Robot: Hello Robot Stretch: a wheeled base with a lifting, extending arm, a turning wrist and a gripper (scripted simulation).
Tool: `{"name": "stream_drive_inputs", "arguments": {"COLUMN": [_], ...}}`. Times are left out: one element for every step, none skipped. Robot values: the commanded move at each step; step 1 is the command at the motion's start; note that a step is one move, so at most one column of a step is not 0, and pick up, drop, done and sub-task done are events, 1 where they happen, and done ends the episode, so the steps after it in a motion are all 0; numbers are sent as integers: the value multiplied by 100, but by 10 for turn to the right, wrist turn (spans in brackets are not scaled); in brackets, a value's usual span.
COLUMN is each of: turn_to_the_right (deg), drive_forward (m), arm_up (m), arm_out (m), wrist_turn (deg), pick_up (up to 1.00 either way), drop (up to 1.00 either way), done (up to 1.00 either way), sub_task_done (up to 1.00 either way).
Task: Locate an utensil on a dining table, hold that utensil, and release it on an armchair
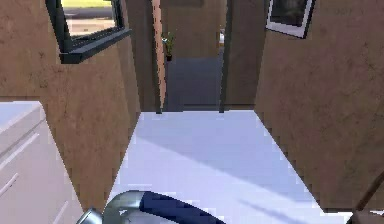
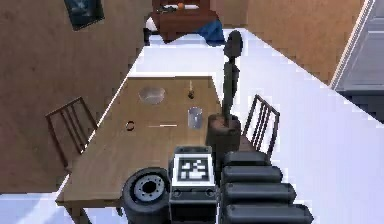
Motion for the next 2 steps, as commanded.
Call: {"name": "stream_drive_inputs", "arguments": {"turn_to_the_right": [0,0], "drive_forward": [100,100], "arm_up": [0,0], "arm_out": [0,0], "wrist_turn": [0,0], "pick_up": [0,0], "drop": [0,0], "done": [0,0], "sub_task_done": [0,0]}}
